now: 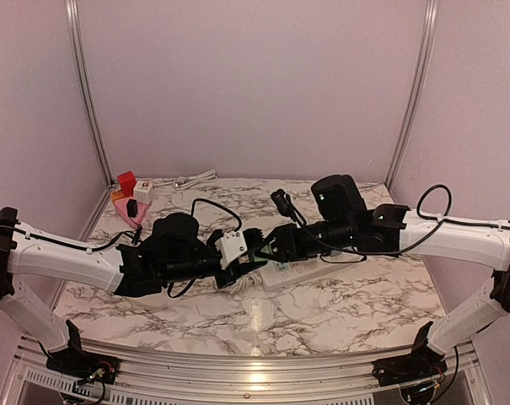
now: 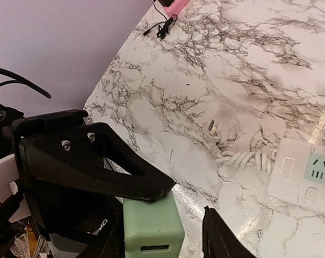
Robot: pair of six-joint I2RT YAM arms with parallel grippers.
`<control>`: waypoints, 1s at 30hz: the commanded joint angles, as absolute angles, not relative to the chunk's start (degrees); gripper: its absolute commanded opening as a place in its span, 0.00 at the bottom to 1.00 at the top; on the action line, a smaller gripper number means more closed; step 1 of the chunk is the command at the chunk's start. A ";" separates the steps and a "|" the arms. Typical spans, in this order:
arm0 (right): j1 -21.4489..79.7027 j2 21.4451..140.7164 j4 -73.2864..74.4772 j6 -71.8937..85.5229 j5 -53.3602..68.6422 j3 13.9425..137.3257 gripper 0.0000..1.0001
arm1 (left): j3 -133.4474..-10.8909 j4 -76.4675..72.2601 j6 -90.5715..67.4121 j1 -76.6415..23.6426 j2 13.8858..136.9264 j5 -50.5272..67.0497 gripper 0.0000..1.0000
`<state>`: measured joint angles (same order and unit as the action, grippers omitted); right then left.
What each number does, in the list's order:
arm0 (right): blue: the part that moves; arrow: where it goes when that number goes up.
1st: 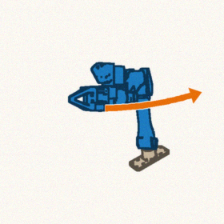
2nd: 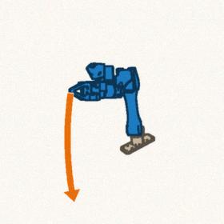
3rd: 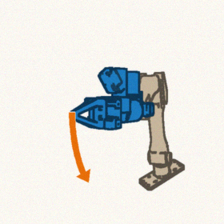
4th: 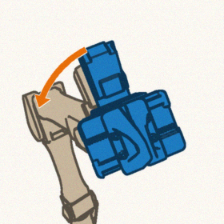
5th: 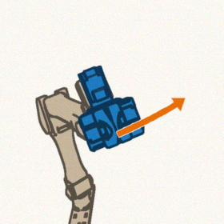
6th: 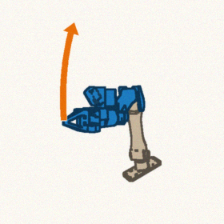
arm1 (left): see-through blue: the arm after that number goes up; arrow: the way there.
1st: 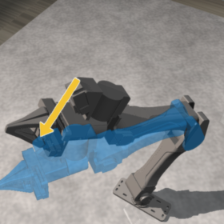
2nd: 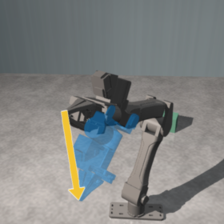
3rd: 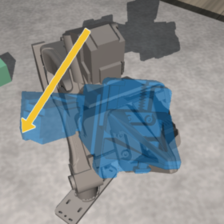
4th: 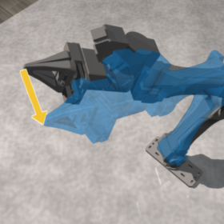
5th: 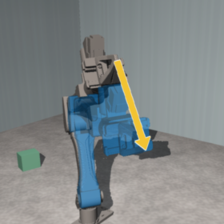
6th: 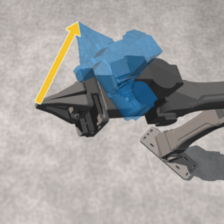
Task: Insert the plug
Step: Pass from the left arm to the right
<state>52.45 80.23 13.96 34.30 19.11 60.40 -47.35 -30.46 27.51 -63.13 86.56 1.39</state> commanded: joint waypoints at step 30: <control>50.75 80.60 11.33 34.59 24.30 59.94 0.29 | -46.61 -34.47 27.16 -63.63 87.95 0.26 0.03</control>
